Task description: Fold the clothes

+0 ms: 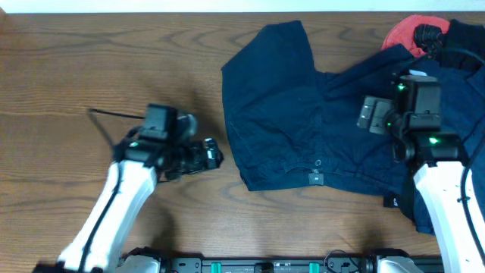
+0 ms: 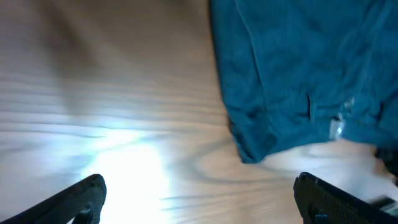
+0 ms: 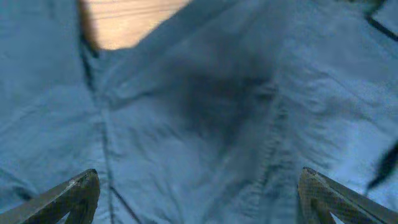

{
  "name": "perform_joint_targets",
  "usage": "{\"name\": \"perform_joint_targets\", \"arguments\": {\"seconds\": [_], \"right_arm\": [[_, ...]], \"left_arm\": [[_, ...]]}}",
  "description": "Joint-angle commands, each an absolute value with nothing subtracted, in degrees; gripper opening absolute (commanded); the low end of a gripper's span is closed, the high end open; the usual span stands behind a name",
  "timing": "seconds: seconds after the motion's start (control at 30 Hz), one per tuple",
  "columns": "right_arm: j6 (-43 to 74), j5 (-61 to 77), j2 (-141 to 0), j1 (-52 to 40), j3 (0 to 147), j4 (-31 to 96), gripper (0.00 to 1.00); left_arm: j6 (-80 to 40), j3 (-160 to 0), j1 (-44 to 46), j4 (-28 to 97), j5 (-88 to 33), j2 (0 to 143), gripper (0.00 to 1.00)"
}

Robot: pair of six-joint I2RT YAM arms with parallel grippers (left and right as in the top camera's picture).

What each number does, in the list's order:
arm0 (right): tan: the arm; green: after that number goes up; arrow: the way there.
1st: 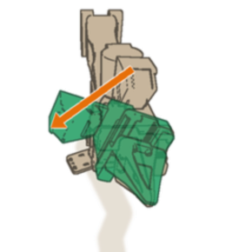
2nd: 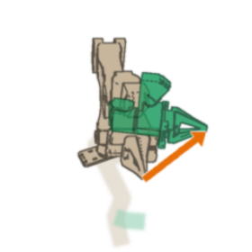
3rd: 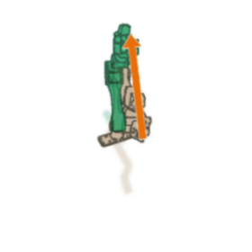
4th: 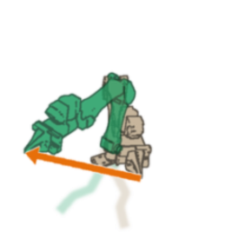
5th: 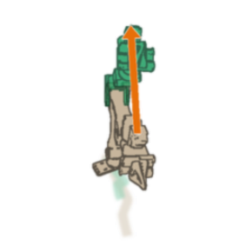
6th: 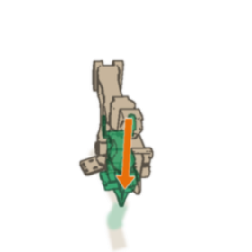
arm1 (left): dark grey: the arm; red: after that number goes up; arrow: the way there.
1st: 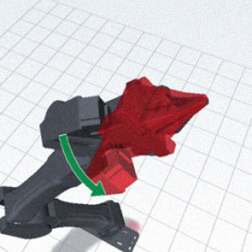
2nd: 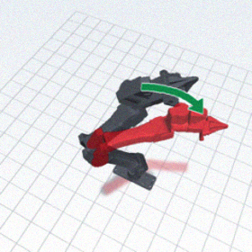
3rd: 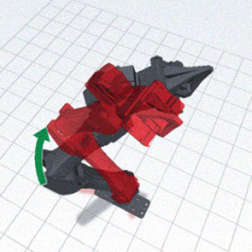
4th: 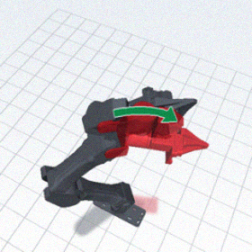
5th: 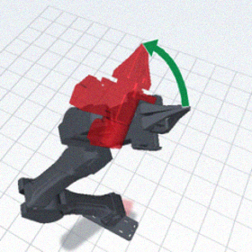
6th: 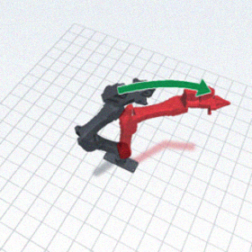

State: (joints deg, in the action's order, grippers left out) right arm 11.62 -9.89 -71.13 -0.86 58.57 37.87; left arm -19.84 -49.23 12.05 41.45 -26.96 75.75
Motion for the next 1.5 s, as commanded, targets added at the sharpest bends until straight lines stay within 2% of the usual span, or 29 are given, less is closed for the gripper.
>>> {"name": "perform_joint_targets", "arguments": {"seconds": [0.0, 0.2, 0.33, 0.4, 0.5, 0.63, 0.73, 0.87, 1.07, 1.13, 1.3, 1.33, 1.4, 1.43, 1.47], "right_arm": [[12.2, -8.8, -70.5, 0.8, 59.2, 39.2, 0.99], [12.2, -9.0, -70.5, 0.9, 59.2, 40.1, 0.99], [12.2, -9.0, -70.5, 0.9, 59.2, 40.3, 0.99], [12.2, -9.0, -70.5, 0.9, 59.2, 40.4, 0.99], [12.2, -9.0, -70.5, 0.9, 59.2, 40.3, 0.99], [12.2, -9.0, -70.5, 0.9, 59.2, 40.4, 0.99], [12.2, -9.0, -70.5, 0.9, 59.2, 40.8, 0.99], [12.1, -9.9, -70.5, 0.9, 59.2, 41.9, 0.99], [11.7, -10.3, -70.5, 0.9, 59.2, 43.5, 0.99], [11.7, -10.3, -70.5, 0.9, 59.2, 43.6, 0.99], [11.7, -10.2, -70.5, 0.9, 59.2, 44.2, 0.99], [11.7, -10.2, -70.5, 0.9, 59.2, 44.4, 0.99], [11.7, -10.3, -70.5, 0.9, 59.2, 44.9, 0.99], [11.7, -10.2, -70.5, 0.9, 59.2, 45.1, 0.99], [11.7, -10.0, -70.5, 0.9, 59.2, 45.3, 0.99]], "left_arm": [[-29.0, -49.9, 16.3, 39.9, -30.9, 81.5, 0.97], [-38.6, -49.9, 23.4, 33.1, -30.9, 92.1, 0.97], [-39.9, -49.9, 27.1, 28.5, -30.9, 96.2, 0.86], [-40.2, -49.9, 28.4, 26.8, -30.9, 97.3, 0.68], [-40.2, -49.9, 29.0, 25.3, -30.8, 98.1, 0.49], [-40.2, -49.9, 28.9, 25.8, -30.4, 98.2, 0.06], [-38.8, -49.9, 28.8, 27.4, -29.5, 98.1, 0.06], [-35.1, -50.5, 24.8, 33.2, -20.4, 96.1, 0.06], [-23.1, -58.8, 7.8, 38.7, -1.8, 91.0, 0.06], [-18.2, -62.9, 2.0, 37.1, 0.1, 90.5, 0.05], [-17.8, -73.7, -11.3, 31.9, -0.6, 90.6, 0.06], [-18.7, -75.2, -13.1, 31.8, -2.2, 90.6, 0.17], [-18.7, -77.2, -16.1, 32.7, -8.3, 90.5, 0.8], [-18.7, -77.7, -17.1, 34.9, -12.1, 90.5, 0.98], [-18.7, -77.8, -17.6, 37.7, -15.0, 90.5, 0.98]]}}
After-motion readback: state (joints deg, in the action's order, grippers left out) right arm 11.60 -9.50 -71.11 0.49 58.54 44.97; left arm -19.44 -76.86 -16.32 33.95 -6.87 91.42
